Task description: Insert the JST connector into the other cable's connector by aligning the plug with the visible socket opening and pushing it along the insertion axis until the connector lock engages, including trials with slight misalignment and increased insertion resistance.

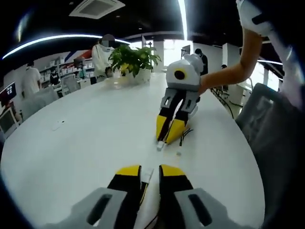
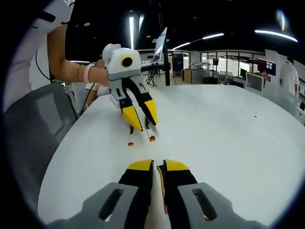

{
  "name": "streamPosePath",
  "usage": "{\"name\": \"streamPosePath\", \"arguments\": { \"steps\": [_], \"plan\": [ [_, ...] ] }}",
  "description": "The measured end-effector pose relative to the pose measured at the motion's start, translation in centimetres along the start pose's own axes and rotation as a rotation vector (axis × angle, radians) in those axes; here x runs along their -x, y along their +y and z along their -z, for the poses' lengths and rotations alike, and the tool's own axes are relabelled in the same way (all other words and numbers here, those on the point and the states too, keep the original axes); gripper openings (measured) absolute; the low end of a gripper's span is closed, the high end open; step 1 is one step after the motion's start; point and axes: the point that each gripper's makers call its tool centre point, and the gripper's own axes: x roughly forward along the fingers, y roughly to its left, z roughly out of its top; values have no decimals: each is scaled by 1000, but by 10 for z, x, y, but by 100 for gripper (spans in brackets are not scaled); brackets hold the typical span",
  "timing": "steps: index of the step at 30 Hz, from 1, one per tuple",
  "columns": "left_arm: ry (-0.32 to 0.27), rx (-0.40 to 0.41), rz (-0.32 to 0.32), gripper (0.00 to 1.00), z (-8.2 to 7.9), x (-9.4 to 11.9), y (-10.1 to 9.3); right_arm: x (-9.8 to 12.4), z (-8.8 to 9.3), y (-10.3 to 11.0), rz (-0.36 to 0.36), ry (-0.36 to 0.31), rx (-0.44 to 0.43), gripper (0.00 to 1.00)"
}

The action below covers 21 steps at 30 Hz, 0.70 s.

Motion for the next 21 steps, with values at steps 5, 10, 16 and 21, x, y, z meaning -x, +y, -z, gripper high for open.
{"name": "streamPosePath", "arguments": {
  "steps": [5, 10, 16, 21],
  "plan": [
    [17, 1, 5, 7, 6, -3, 0, -3, 4, 0, -8, 12, 12, 6],
    [18, 4, 9, 7, 10, -5, 0, -4, 6, 1, -20, 15, 22, 6],
    [25, -8, 26, 7, 15, -8, 0, -5, 7, 1, -29, 11, 33, 5],
    [23, -16, 31, 7, 17, -8, 2, -5, 7, 1, -32, 7, 31, 5]
  ]
}}
